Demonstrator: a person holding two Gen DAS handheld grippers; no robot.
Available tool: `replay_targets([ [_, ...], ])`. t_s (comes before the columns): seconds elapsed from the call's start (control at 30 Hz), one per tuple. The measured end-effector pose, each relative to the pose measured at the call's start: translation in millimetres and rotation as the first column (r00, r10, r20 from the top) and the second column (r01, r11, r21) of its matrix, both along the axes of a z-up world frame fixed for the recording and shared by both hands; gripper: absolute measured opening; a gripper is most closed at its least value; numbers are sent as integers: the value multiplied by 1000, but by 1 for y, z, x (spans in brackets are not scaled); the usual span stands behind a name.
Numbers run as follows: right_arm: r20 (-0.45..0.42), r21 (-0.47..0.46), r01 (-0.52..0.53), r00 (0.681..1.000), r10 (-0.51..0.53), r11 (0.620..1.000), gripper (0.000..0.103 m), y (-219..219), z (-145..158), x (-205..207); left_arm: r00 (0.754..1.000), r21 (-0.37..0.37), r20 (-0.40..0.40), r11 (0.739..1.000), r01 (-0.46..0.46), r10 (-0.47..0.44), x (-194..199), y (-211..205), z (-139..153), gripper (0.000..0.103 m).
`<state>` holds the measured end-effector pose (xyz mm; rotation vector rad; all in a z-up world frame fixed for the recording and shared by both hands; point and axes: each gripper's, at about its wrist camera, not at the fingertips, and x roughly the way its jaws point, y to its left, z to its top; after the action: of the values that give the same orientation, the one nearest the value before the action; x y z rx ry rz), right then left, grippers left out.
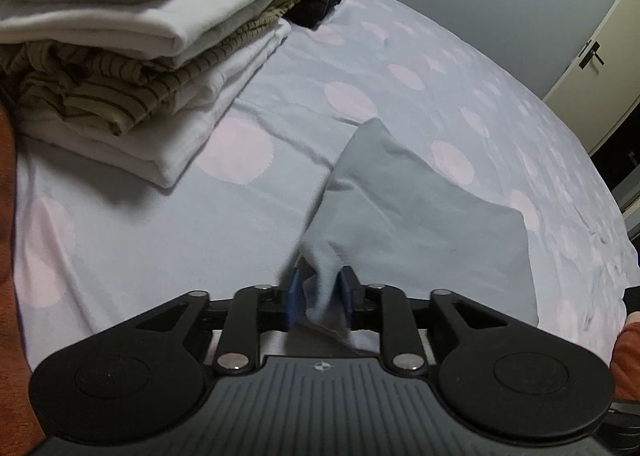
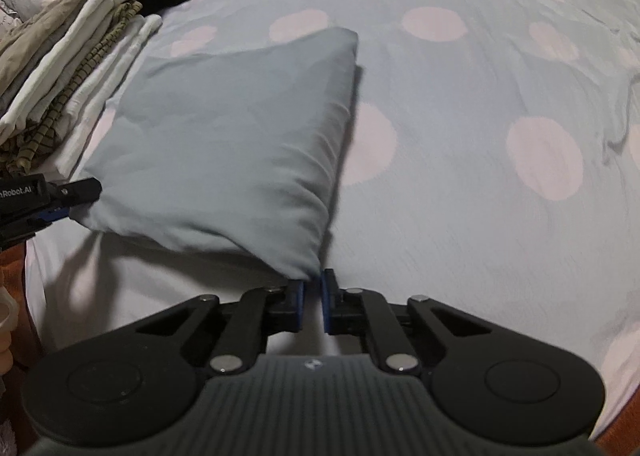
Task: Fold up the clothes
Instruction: 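Open both grippers and release the folded shirt on the bed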
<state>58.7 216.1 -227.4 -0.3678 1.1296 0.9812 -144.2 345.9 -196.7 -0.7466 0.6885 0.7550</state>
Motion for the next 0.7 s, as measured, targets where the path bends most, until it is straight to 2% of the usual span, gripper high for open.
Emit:
replay_targets([
  [0.17,-36,-51,74,996,-76,996,10,-17,2,18,998,81,47,995,-51,47,-15,-8,16,31],
  [0.23,-50,-59,107,993,-110,993,15,-24,4,26,994,118,81,989,-86,76,-21,-9,23,41],
  [0.27,-49,-58,124,991,-126,991,16,-27,6,29,991,125,104,987,-99,86,-24,-8,25,52],
  [0.3,-48,-50,138,989,-140,989,18,-29,8,33,989,128,121,986,-104,89,-25,-7,27,56],
  [0.37,-51,-18,161,986,-161,987,20,-33,14,39,985,133,145,985,-110,90,-26,-4,28,57],
  [0.43,-49,9,181,982,-180,984,28,-34,22,44,987,140,133,984,-111,92,-22,-3,27,57],
  [0.47,-44,21,189,981,-188,982,29,-34,26,46,988,145,122,983,-112,94,-19,-2,27,57],
  [0.57,-13,51,196,981,-196,979,32,-31,37,50,990,163,111,981,-107,89,-12,1,26,57],
  [0.7,35,80,191,980,-194,978,40,-22,49,52,990,147,113,984,-98,82,-10,8,21,57],
])
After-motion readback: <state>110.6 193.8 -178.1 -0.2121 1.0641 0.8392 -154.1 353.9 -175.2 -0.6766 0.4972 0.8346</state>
